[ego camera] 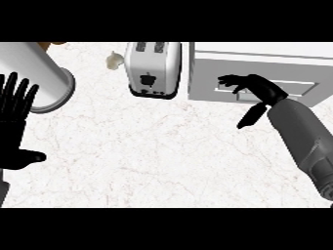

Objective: Pick up the cup, place it into the drawer and close the drawer

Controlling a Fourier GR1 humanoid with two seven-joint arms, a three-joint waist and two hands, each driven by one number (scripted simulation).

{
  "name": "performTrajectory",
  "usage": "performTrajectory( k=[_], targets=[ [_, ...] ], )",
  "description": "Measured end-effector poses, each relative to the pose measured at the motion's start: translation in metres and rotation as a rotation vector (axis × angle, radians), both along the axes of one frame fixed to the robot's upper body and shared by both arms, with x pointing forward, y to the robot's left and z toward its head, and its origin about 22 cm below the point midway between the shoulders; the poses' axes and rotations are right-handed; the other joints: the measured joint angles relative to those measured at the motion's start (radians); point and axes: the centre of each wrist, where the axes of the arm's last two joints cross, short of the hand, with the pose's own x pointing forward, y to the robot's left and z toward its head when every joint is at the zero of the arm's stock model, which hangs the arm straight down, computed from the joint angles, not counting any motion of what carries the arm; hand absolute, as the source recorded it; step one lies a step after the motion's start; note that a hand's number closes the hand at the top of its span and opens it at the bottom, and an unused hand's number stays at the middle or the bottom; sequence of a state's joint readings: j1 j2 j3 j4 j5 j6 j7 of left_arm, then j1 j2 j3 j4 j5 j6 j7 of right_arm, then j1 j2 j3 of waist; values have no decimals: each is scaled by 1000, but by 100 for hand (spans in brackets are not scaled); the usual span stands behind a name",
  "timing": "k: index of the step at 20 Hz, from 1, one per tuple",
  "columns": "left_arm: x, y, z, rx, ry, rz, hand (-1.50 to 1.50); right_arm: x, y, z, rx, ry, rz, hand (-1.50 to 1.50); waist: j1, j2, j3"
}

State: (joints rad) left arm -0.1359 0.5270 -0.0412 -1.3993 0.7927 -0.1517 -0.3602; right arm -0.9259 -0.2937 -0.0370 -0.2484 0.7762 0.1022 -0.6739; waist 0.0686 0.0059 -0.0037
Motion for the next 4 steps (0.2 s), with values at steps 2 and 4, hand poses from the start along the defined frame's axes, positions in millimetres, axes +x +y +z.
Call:
performTrajectory(
  k=[2, 4],
  targets=[
    [-1, -3, -2, 2, 3, -5, -150, -1, -5, 0, 21, 13, 7, -150, 7, 2, 3],
    [0, -5, -2, 4, -1, -5, -150, 0, -7, 0, 31, 26, 9, -150, 10, 3, 3]
  ],
)
